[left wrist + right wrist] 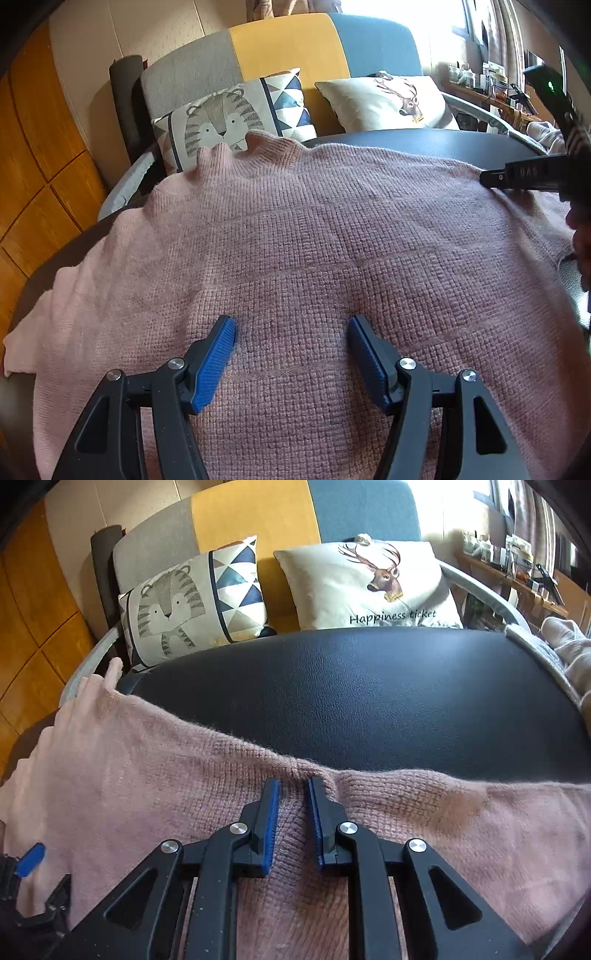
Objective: Fold clothes
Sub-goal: 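Grasp the pink sleeve cuff with the right gripper and lift it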
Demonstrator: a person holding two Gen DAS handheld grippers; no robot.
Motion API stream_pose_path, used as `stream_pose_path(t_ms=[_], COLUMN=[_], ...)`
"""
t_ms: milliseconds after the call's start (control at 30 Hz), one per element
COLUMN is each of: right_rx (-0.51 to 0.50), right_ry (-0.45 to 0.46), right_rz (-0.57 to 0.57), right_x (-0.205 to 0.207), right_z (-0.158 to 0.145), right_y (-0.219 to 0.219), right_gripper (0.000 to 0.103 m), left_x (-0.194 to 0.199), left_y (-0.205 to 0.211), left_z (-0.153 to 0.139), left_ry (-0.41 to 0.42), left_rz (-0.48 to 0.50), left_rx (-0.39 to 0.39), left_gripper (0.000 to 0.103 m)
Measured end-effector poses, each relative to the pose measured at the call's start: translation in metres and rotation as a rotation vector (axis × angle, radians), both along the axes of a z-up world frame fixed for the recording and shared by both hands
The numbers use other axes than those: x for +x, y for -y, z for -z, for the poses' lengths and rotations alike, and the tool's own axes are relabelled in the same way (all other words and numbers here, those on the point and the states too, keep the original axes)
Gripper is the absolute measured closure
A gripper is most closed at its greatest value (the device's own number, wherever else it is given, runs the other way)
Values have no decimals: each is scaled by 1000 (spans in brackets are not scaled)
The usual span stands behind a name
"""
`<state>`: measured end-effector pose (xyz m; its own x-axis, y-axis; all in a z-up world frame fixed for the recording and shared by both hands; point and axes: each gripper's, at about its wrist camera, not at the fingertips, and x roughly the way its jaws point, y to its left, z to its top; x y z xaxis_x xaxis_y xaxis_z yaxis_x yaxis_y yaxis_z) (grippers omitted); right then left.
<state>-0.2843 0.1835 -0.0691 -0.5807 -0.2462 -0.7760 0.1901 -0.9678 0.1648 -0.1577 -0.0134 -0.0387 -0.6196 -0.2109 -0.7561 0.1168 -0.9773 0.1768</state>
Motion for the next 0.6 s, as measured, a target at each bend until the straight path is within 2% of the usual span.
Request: stream_pose_path(t_ms=[100,233,367,433,500,600], right_rx=[-44,-1,-32,-2,77,195], right_ry=[-6,42,46,0,-38,-77], right_rz=[-12,-42,44,115,181,290], right_x=[19,42,56,64,67,66], right_z=[-11,-4,-12,-30,-45,-60], right_y=[-2,-4,-42,-77,-110,-162], right_gripper=[84,84,84,76,46,44], left_x=[0,1,1,1,1,1], left_y=[4,2,4,4,2,1], left_z=[-1,-1,-1,-2,-1,-1], left_ry=[-3,-4,-4,-4,-3,-4], left_rz=[-1,-2,-1,-1,-2,-3], left_rx=[21,1,15,20,9,-1], left_gripper=[37,37,37,37,37,37])
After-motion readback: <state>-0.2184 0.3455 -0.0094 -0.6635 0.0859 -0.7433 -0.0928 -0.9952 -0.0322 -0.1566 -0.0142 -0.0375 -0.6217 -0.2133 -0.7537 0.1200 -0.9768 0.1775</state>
